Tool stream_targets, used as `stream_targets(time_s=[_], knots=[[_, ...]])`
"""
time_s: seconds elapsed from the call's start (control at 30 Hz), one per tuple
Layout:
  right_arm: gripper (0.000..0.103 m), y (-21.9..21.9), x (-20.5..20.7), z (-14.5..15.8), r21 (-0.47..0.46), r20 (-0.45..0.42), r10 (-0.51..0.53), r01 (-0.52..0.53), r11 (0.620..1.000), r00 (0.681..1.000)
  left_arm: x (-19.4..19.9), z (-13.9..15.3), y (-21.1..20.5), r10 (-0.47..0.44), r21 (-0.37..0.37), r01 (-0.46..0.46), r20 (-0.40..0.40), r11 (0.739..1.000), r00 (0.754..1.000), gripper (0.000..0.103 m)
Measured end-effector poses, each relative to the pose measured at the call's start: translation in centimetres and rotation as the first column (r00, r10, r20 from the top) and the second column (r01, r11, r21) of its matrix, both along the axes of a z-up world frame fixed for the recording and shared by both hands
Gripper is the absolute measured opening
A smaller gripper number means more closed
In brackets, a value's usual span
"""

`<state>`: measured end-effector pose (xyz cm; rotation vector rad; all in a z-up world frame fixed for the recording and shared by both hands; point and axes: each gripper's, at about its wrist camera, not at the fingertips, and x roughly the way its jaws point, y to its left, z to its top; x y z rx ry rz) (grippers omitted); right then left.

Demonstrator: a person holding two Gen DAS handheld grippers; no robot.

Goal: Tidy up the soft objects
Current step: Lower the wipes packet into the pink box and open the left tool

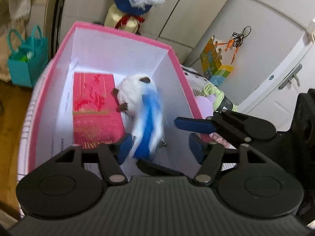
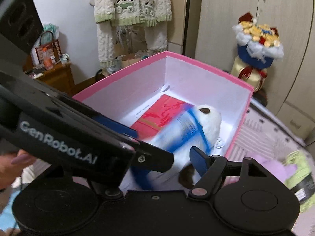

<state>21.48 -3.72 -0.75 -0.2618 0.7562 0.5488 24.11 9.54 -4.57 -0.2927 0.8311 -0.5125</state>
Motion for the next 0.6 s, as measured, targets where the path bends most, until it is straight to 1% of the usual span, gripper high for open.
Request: stream_targets(time_s=[0.07, 0.13, 0.23, 0.33, 0.47, 0.6], knots=[[0.082, -0.6, -0.6, 0.5, 0.012, 0.016, -0.004, 0.004, 1.000, 1.000, -1.0, 0.9, 0.0, 0.007, 0.030, -0.008, 0.054, 1.000, 0.999, 0.070], [0.082, -1.5, -1.2, 1.1, 0.049, 0.013, -0.008, 0.007, 0.999, 1.000, -2.0, 1.9, 0.0, -0.002, 0.059, -0.003, 0.099, 0.998, 0.995, 0.070], [0.082, -3.3, -2.7, 2.3, 0.121, 0.024, -0.006, 0.003, 0.993, 1.000, -3.7, 3.4, 0.4, -0.013, 0.070, 0.003, 0.138, 0.998, 0.990, 0.070], [0.082, -5.0, -4.4, 3.6, 0.166, 0.050, -0.017, 0.008, 0.986, 0.999, -5.6, 4.8, 0.5, -0.015, 0.093, -0.001, 0.180, 0.996, 0.984, 0.070], [0.082, -7.9, -6.5, 5.0, 0.216, 0.079, -0.047, 0.029, 0.976, 0.996, -8.3, 6.2, 0.3, -0.028, 0.111, 0.004, 0.219, 0.994, 0.975, 0.070], [0.082, -10.6, -8.5, 6.0, 0.250, 0.100, -0.092, 0.065, 0.966, 0.991, -10.5, 6.9, -0.5, -0.056, 0.123, 0.028, 0.227, 0.992, 0.972, 0.070]])
